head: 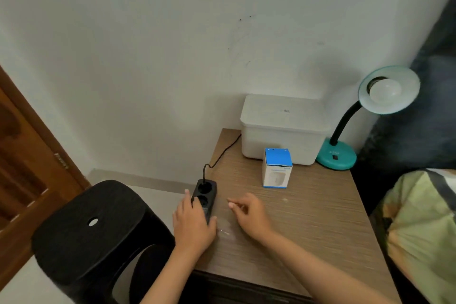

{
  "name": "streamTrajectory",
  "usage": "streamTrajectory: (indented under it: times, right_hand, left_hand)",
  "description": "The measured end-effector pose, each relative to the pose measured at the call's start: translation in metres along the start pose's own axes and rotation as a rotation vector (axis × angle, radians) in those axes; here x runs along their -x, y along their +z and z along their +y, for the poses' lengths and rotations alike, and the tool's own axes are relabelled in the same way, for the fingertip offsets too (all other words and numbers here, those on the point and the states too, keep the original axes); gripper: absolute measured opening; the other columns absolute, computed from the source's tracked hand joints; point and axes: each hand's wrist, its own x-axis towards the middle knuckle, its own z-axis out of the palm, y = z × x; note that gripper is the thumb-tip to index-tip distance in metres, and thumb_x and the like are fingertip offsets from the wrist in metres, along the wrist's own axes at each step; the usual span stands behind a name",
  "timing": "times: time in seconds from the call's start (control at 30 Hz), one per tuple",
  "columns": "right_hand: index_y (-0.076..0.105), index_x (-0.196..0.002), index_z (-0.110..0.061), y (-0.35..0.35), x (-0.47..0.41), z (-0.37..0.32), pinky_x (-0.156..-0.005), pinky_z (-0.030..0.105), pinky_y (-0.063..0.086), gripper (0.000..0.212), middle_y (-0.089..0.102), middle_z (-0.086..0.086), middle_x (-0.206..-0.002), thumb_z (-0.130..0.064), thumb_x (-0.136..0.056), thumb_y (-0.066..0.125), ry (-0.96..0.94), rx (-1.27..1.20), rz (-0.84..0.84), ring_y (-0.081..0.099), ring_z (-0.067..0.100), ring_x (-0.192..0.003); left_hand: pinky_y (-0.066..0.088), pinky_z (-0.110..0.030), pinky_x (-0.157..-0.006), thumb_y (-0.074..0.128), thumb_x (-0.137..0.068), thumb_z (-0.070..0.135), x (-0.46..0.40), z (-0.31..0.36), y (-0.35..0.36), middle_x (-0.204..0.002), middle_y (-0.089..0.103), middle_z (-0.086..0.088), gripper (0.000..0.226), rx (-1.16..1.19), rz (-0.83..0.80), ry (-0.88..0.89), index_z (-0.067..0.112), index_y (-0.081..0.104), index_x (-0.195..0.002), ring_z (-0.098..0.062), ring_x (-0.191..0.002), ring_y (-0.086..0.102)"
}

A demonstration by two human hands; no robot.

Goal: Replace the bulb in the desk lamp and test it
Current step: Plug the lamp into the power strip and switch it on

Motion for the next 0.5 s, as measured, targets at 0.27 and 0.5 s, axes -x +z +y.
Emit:
streamTrajectory:
  times: [0.27, 0.5]
  right_hand:
    - [0.07, -0.095, -0.022, -0.089, 0.052, 0.089, -0.067, 0.019, 0.045, 0.013, 0.054, -0.011, -0.079, -0.02, -0.085, 0.062, 0.051, 0.127, 0.328, 0.051, -0.005, -0.069]
    - [0.061, -0.113, -0.013, -0.16, 0.013, 0.135, -0.093, 0.031, 0.048, 0.027, 0.06, 0.002, -0.106, -0.02, -0.088, 0.058, 0.155, 0.229, 0.475, 0.057, 0.014, -0.101]
  left_hand:
    - [0.001, -0.036, -0.115, 0.045, -0.087, 0.045, 0.036, 0.106, 0.06, -0.156, 0.01, 0.0, 0.061, 0.181, -0.163, 0.337, 0.02, 0.028, -0.141, -0.019, -0.143, 0.011]
    - [0.004, -0.039, -0.116, 0.04, -0.086, 0.048, 0.004, 0.186, 0.102, -0.15, 0.027, -0.005, 0.055, 0.162, -0.287, 0.562, 0.019, 0.039, -0.133, -0.02, -0.141, 0.018]
